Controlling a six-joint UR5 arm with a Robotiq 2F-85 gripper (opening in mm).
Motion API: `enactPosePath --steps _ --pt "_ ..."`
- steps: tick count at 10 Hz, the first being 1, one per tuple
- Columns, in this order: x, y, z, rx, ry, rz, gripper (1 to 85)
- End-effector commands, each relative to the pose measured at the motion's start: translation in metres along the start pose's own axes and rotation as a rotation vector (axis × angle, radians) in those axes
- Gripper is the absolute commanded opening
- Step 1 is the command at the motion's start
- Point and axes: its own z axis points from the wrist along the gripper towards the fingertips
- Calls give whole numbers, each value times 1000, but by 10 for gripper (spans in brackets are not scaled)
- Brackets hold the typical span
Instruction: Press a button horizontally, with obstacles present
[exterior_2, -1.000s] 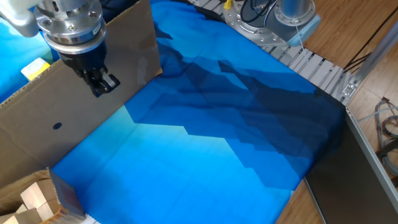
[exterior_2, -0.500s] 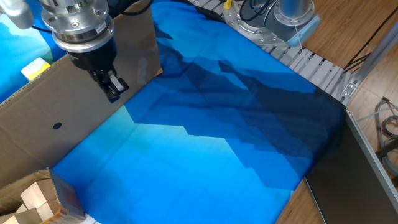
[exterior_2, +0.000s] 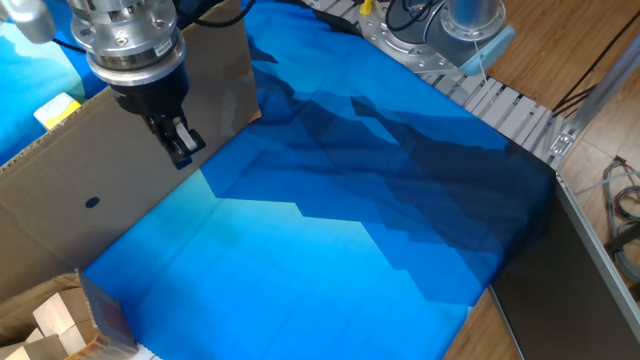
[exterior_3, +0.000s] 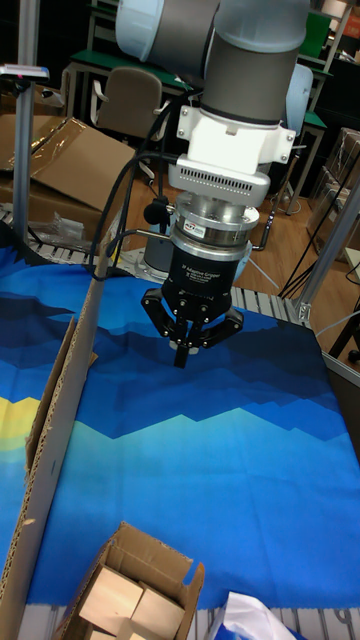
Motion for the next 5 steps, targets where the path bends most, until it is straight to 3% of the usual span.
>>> enactPosePath --steps 1,3,5 --pt "-2 0 -1 -1 -17 29 10" --pt "3 -10 -1 35 4 46 10" --pt "4 -12 -1 33 9 43 10"
